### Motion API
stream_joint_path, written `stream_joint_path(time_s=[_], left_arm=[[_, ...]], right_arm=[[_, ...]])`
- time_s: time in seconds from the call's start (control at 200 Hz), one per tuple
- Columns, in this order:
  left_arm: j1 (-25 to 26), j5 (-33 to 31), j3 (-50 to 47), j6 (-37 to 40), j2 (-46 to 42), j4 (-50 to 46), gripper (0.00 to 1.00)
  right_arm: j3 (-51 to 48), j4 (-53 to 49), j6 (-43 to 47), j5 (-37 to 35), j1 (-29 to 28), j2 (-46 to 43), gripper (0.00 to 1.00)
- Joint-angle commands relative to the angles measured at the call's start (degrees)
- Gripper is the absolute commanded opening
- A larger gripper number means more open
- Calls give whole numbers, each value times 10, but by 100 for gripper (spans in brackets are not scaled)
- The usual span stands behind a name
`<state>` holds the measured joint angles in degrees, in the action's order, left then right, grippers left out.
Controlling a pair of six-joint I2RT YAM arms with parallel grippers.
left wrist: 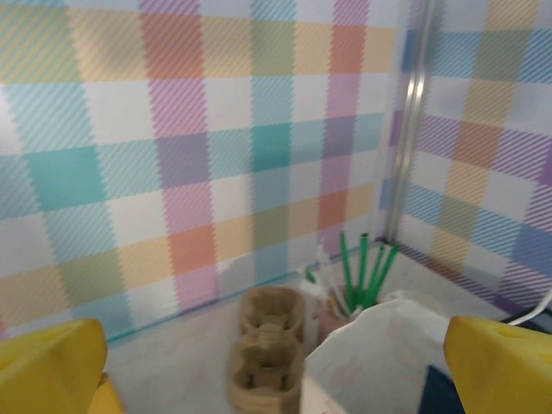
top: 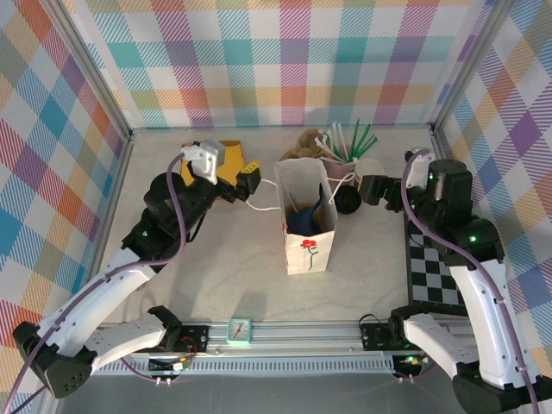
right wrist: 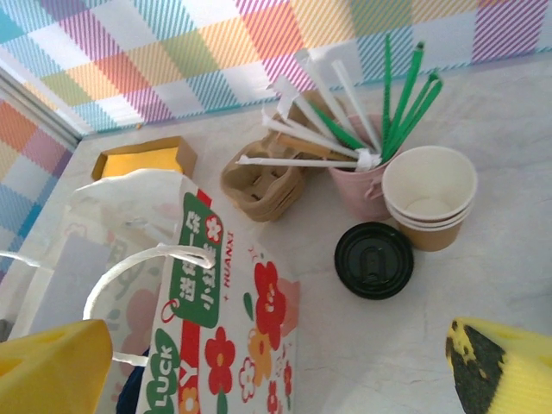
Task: Pack the takeout coffee
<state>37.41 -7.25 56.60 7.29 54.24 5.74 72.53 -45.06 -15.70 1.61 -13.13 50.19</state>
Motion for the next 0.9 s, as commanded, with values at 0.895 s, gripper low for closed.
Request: stream_joint_path(time_s=[0.895], left_arm=[[2,-408,-379,-91,-205,-33,100]], right_arm=[[-428,212,91,-188,-2,-267,99]])
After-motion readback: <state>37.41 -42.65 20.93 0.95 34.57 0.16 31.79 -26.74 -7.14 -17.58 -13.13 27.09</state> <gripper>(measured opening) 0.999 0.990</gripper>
